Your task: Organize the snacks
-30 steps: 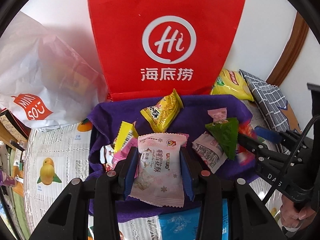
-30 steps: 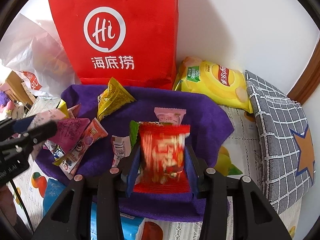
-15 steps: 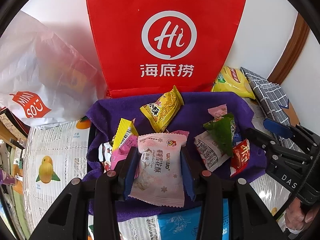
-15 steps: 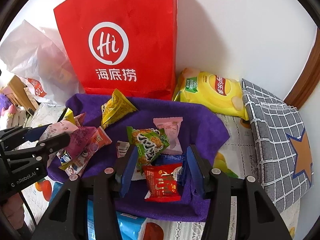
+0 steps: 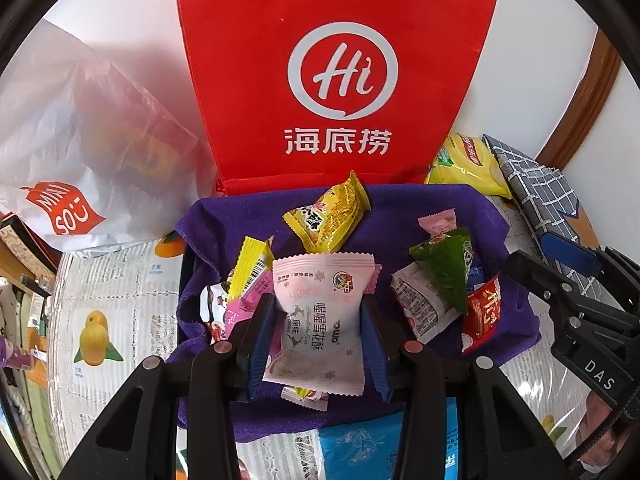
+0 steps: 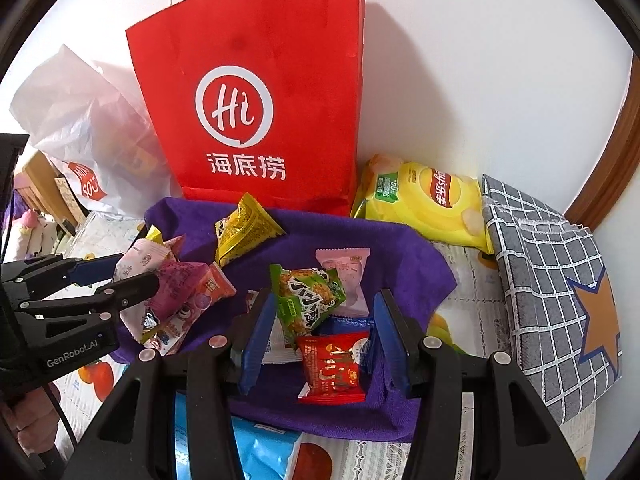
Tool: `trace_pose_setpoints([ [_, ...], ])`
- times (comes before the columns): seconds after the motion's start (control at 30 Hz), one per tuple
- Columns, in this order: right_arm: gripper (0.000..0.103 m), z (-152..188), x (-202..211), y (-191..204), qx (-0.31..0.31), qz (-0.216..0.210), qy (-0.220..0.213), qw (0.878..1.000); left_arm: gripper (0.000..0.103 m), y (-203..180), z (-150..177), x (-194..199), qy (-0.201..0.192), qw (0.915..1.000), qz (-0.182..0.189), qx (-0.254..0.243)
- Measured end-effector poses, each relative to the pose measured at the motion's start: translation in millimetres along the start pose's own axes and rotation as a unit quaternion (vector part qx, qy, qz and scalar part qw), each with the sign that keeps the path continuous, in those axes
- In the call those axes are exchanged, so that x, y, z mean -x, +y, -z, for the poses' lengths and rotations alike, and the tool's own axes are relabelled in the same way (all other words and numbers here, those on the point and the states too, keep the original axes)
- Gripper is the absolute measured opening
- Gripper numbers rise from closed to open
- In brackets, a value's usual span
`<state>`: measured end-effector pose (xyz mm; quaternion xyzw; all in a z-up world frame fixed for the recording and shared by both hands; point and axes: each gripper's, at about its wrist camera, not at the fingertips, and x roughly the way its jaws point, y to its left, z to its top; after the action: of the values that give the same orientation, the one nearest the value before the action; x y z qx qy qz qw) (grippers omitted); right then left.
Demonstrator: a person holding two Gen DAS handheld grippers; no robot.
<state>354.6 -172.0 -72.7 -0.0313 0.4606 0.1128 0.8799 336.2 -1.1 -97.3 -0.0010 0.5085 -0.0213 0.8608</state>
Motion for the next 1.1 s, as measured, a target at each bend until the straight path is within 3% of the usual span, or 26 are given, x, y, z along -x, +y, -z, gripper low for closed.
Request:
trace_pose_setpoints([
  [0.3, 0.051, -1, 7, 3, -0.001, 0.001, -0.009, 1.0, 0.051, 3, -2, 11, -0.006, 0.9999, 0.013, 0.007],
  [0.6, 0.052, -2, 40, 14, 0.003, 0.007, -0.043, 0.999, 0.063, 9, -4, 40, -0.03, 0.9994, 0.014, 0.01],
  [0.83, 0.057, 5, 74, 12, -0.031, 0.0, -0.058, 0.998, 0.066, 5, -2, 78, -0.061, 0.998, 0.013, -0.001],
  [1.1, 0.058, 31, 125, 14, -0.045, 0.024, -0.064, 0.997, 0.079, -4, 23, 132, -0.096, 0.9953, 0.013, -0.008],
])
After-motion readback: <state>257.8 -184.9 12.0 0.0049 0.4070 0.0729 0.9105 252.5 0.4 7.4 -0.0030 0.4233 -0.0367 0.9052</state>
